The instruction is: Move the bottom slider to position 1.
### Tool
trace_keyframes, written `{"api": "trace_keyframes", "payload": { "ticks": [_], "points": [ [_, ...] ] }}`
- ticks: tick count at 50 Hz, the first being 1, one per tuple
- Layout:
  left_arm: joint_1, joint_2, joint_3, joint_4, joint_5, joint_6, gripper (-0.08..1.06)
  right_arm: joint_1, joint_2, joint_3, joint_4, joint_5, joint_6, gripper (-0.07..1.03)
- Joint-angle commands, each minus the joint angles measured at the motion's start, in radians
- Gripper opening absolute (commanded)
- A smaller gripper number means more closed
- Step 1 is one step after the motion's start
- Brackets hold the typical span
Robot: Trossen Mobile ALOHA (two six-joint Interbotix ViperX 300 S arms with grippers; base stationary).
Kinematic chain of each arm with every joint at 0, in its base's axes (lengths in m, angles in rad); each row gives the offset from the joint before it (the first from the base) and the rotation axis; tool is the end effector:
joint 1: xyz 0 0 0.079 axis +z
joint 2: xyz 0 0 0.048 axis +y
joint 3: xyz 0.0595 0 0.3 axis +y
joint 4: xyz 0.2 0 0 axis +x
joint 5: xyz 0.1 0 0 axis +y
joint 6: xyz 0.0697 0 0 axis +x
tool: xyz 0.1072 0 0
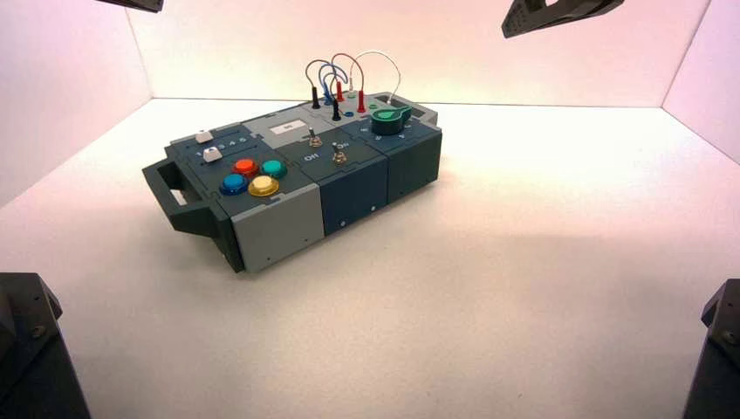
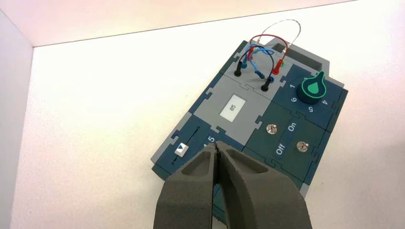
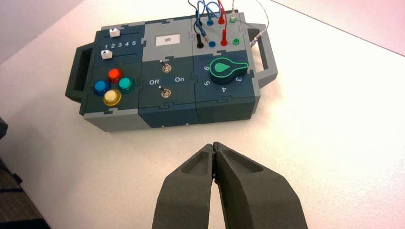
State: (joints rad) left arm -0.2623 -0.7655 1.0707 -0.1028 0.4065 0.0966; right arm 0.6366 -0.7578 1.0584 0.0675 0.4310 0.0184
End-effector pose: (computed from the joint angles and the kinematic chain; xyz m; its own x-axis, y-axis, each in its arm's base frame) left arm 0.2446 -0.0731 0.1792 0.7214 -0.2357 -0.6511 0.2901 0.9567 -0.0248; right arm 0.2023 0.1557 0.1790 0.5818 0.4652 -0.6672 -0.5664 0.8204 0.0781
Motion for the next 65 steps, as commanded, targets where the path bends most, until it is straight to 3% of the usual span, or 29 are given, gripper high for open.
{"api": "trace_keyframes", "payload": {
  "ticks": [1, 24, 39, 53, 65],
  "points": [
    [0.005, -0.003, -0.026, 0.002, -0.005, 0.002, -0.03, -0.002, 0.000, -0.021, 0.005, -0.002, 0.003, -0.02],
    [0.005, 0.040, -0.026, -0.002, -0.012, 0.002, -0.03, -0.002, -0.002, -0.021, 0.008, 0.003, 0.003, -0.02],
    [-0.005, 0.261, -0.098, -0.025, 0.032, -0.005, -0.03, -0.002, -0.009, -0.032, 0.009, 0.005, 0.003, -0.02],
    [-0.011, 0.500, -0.218, -0.025, 0.109, -0.002, -0.03, 0.000, -0.011, -0.038, 0.006, 0.014, 0.003, -0.02],
    [-0.034, 0.626, -0.273, -0.025, 0.135, 0.000, -0.03, 0.000, -0.018, -0.038, 0.006, 0.021, 0.002, -0.02]
  ]
}}
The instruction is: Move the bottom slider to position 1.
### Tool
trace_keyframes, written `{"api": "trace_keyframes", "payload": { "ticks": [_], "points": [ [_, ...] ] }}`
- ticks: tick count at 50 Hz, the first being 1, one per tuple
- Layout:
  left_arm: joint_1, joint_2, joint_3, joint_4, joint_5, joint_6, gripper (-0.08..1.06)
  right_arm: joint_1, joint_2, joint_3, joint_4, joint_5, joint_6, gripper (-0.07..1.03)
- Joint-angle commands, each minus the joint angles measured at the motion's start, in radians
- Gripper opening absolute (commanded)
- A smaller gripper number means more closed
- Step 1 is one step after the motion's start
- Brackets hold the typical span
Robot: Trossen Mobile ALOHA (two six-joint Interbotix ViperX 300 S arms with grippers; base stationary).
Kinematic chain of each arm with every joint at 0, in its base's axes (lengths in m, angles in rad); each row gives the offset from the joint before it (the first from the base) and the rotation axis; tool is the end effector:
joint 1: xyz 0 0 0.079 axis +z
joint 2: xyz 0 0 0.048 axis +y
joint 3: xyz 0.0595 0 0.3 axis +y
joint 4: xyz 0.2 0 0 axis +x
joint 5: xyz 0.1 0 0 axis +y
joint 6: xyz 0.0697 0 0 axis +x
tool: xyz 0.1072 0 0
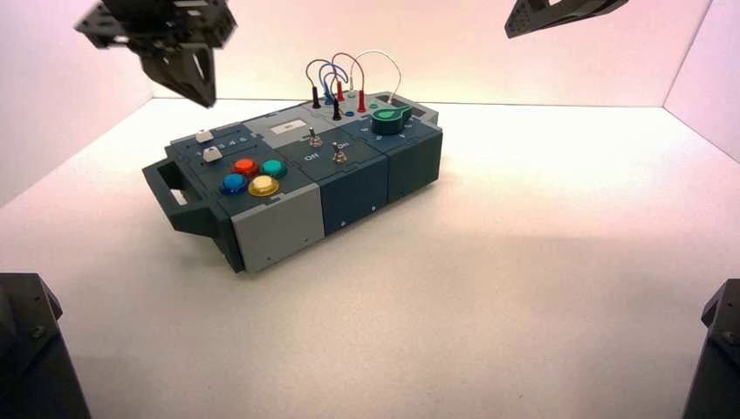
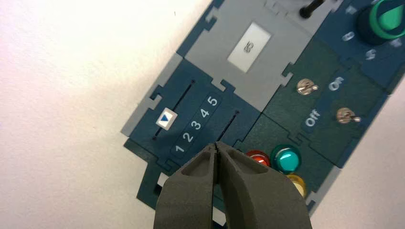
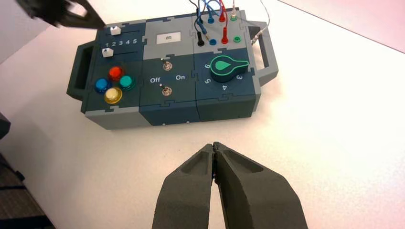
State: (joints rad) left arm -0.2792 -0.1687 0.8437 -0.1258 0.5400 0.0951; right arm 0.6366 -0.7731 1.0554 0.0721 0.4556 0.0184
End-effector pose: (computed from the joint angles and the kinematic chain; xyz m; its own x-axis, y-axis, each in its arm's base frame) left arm 0.2896 -0.0949 0.0800 0.3195 -0.1587 -0.9342 0.2851 0.9563 -0.0649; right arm 0.1994 0.1544 0.1809 0.5764 0.4655 -0.6716 -0.5660 0.8202 0.0827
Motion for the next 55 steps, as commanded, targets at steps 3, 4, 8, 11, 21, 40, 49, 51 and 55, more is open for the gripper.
{"api": "trace_keyframes", "payload": {
  "ticks": [3, 4, 8, 11, 21, 40, 49, 51, 55],
  "points": [
    [-0.025, 0.057, -0.058, -0.002, 0.002, 0.003, -0.03, -0.002, -0.003, -0.035, 0.002, -0.003, 0.003, -0.02],
    [-0.026, 0.061, -0.061, -0.002, 0.002, 0.002, -0.03, -0.002, -0.003, -0.035, 0.002, -0.002, 0.003, -0.02],
    [-0.034, 0.086, -0.075, -0.002, 0.002, 0.003, -0.03, -0.002, -0.005, -0.035, 0.002, -0.002, 0.003, -0.02],
    [-0.037, 0.104, -0.084, -0.002, 0.002, 0.003, -0.03, -0.002, -0.006, -0.035, 0.002, 0.000, 0.003, -0.02],
    [-0.037, 0.132, -0.086, 0.003, 0.003, 0.003, -0.03, -0.002, -0.018, -0.035, 0.000, 0.000, 0.003, -0.02],
    [-0.037, 0.141, -0.072, 0.011, 0.012, 0.005, -0.03, -0.002, -0.018, -0.038, -0.002, 0.000, 0.002, -0.02],
    [-0.037, 0.143, -0.060, 0.015, 0.017, 0.005, -0.03, -0.002, -0.020, -0.040, -0.003, 0.000, 0.002, -0.02],
    [-0.037, 0.144, -0.055, 0.018, 0.017, 0.003, -0.03, -0.002, -0.021, -0.040, -0.003, 0.002, 0.002, -0.02],
    [-0.037, 0.150, -0.054, 0.018, 0.025, 0.005, -0.03, -0.002, -0.029, -0.040, -0.003, 0.002, 0.002, -0.02]
  ]
}}
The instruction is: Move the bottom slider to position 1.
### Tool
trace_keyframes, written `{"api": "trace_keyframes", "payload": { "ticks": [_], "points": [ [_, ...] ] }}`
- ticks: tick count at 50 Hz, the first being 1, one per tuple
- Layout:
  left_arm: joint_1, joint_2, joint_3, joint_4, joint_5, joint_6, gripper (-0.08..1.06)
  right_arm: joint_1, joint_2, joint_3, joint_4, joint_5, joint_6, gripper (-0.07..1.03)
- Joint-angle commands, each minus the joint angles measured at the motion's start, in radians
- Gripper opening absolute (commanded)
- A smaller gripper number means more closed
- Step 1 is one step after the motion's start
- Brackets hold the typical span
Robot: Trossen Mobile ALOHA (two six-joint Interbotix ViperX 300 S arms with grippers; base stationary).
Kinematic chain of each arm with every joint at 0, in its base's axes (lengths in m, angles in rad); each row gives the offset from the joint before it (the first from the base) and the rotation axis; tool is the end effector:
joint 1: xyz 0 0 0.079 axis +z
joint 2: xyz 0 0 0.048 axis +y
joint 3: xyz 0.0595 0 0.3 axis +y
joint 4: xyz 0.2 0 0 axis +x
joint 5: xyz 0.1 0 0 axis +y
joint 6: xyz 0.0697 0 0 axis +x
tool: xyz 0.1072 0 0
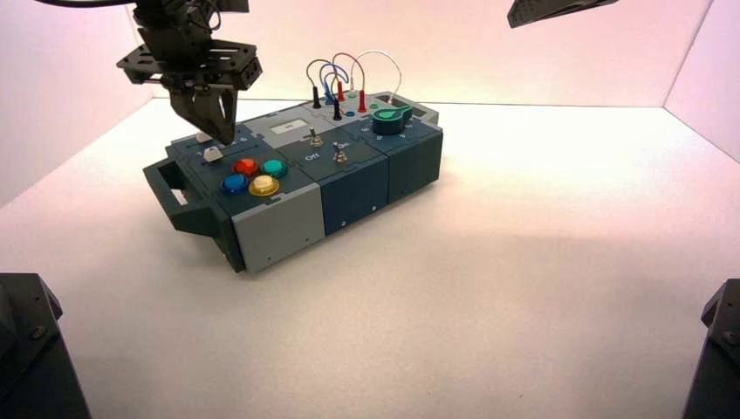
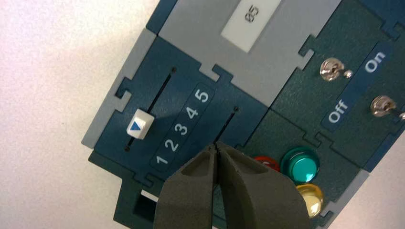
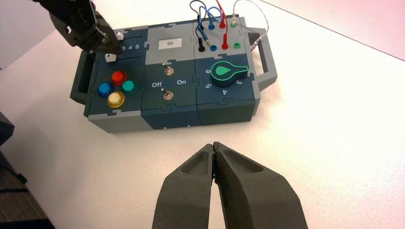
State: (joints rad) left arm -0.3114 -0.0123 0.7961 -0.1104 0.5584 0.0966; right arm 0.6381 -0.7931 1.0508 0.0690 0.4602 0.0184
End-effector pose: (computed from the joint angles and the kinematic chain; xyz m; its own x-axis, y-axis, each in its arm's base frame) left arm 0.2908 -0.1044 0.0440 0.2000 -0.1257 -0.9717 0.3213 0.9453 -0.0562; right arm 0.1987 0.1541 0.1872 0.5870 0.4734 -0.6568 -0.5697 0.8179 0.0805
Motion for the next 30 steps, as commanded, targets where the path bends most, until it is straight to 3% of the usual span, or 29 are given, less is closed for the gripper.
{"api": "trace_keyframes", "payload": {
  "ticks": [1, 30],
  "points": [
    [-0.005, -0.002, -0.006, 0.005, 0.008, 0.003, -0.03, -0.003, -0.011, -0.035, 0.000, -0.003, 0.002, -0.02],
    [-0.005, 0.012, 0.005, 0.021, 0.034, 0.003, -0.03, -0.003, -0.031, -0.032, 0.000, -0.003, 0.002, -0.02]
  ]
}}
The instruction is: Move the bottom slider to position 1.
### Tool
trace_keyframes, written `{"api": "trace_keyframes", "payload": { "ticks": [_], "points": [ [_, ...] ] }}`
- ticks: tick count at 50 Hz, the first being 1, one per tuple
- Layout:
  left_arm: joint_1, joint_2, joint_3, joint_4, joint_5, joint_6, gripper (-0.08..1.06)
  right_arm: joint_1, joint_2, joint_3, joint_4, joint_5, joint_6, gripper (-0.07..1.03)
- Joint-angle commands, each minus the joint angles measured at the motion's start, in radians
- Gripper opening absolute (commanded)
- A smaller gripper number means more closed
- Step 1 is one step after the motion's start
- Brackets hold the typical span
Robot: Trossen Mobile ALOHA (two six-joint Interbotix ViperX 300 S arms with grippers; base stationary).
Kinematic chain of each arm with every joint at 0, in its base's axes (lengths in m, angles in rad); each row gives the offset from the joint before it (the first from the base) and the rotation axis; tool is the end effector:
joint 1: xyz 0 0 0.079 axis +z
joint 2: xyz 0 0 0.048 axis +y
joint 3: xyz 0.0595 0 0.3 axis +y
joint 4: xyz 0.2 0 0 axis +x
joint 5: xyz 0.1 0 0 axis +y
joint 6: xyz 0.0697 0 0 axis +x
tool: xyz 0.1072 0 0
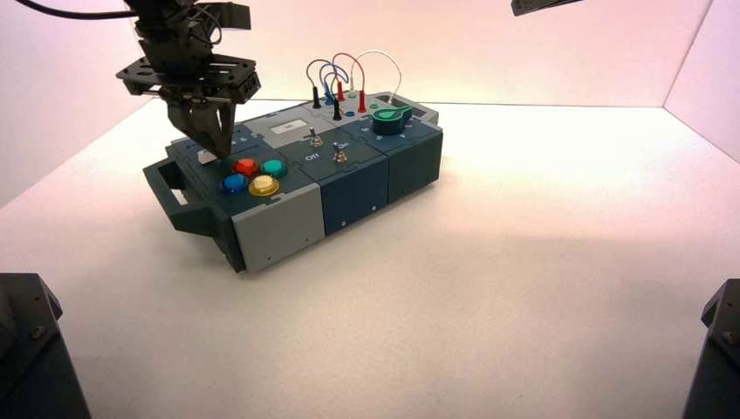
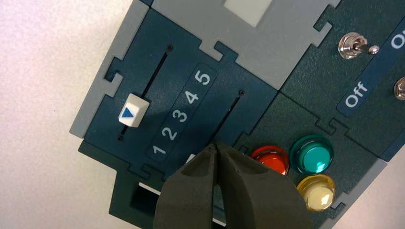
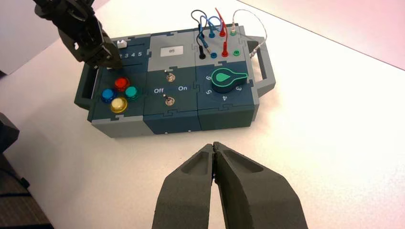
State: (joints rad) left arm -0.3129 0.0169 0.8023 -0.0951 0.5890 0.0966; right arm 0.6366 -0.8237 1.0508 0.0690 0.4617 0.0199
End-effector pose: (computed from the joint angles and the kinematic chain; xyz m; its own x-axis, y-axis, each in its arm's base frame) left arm 0.2810 -0.1007 0.0325 0.1395 -0.1006 -0.9851 0.3319 0.9420 -0.0492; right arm 0.1972 0.1525 0.1947 0.6027 0.4838 -0.6346 -0.5696 0.8178 0.0825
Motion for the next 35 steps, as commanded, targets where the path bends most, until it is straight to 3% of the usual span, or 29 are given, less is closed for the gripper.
{"api": "trace_keyframes", "payload": {
  "ticks": [1, 20, 35],
  "points": [
    [-0.003, -0.017, -0.002, 0.006, 0.005, 0.003, -0.03, -0.002, 0.000, -0.034, 0.000, -0.005, 0.002, -0.02],
    [0.009, -0.028, 0.005, 0.014, 0.012, 0.006, -0.03, 0.000, -0.006, -0.035, -0.002, -0.005, 0.000, -0.02],
    [-0.071, -0.049, -0.034, -0.009, 0.049, 0.005, -0.03, -0.002, -0.008, -0.032, 0.000, -0.006, 0.000, -0.02]
  ]
}}
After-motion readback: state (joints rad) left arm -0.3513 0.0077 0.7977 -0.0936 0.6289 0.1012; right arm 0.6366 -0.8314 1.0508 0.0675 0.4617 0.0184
